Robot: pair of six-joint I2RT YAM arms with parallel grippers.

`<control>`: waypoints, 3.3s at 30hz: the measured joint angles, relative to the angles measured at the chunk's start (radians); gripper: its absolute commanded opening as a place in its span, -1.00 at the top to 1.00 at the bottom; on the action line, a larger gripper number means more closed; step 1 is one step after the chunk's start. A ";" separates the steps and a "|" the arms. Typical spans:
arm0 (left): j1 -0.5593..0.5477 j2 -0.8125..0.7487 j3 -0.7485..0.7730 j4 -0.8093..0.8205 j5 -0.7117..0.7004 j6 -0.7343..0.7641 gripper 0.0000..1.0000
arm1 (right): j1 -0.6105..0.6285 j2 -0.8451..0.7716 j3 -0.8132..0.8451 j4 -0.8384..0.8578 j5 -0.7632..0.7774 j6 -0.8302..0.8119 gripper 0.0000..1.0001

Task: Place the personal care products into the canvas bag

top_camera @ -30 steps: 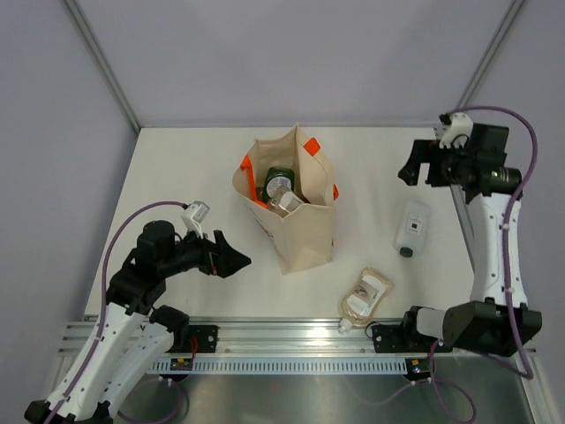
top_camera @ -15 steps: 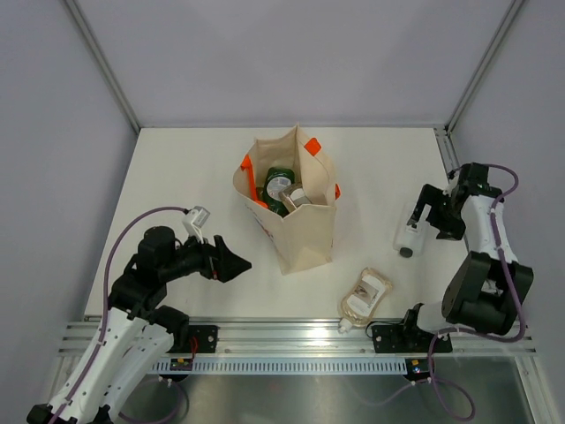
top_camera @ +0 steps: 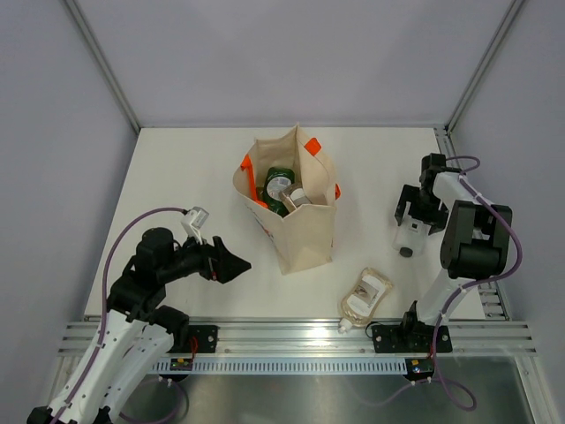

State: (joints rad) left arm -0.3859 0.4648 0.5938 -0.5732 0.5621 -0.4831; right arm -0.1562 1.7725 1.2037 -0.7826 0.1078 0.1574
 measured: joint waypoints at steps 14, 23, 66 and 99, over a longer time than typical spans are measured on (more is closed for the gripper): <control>0.000 -0.007 0.000 -0.001 0.000 -0.005 -0.98 | -0.029 0.073 0.025 0.008 -0.111 -0.026 1.00; 0.000 -0.033 0.000 0.000 0.000 -0.008 -0.98 | -0.258 0.006 0.027 -0.043 -0.670 -0.243 1.00; 0.000 -0.071 0.118 -0.072 -0.017 0.005 -0.98 | 0.705 0.157 0.726 -0.176 -0.690 -0.488 0.34; -0.898 0.689 0.432 0.009 -0.517 -0.020 -0.98 | 0.058 -0.436 0.426 -0.138 -0.784 -0.480 -0.99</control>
State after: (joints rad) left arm -1.2839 1.1542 1.0260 -0.5640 0.0448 -0.5030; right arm -0.0978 1.3361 1.6299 -0.9211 -0.6765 -0.3222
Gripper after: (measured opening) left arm 0.984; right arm 0.993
